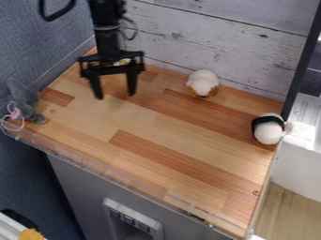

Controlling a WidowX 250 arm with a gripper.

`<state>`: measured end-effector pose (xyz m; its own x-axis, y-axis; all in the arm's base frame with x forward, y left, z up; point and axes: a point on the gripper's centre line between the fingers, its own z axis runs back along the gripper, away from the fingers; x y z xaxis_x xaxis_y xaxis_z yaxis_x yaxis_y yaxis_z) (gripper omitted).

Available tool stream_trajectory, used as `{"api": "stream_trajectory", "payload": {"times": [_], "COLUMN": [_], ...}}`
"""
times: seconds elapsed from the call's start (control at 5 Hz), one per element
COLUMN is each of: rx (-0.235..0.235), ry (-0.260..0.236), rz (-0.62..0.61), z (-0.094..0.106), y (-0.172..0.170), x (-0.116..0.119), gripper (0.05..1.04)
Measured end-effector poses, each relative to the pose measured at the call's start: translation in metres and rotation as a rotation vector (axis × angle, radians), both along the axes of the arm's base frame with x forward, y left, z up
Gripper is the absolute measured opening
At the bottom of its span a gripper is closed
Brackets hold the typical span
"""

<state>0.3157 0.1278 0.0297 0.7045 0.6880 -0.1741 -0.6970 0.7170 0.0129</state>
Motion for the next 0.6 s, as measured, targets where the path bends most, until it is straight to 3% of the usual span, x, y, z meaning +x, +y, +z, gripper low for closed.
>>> {"api": "stream_trajectory", "payload": {"times": [0.2,0.4,0.6], "rx": [0.018,0.027,0.03], "ry": [-0.014,-0.02,-0.04], "rz": [0.207,0.297,0.247], "z": [0.01,0.016,0.022], "y": [0.021,0.029,0.036], "x": [-0.007,-0.005,0.005], "gripper": [1.0,1.0,1.0]}}
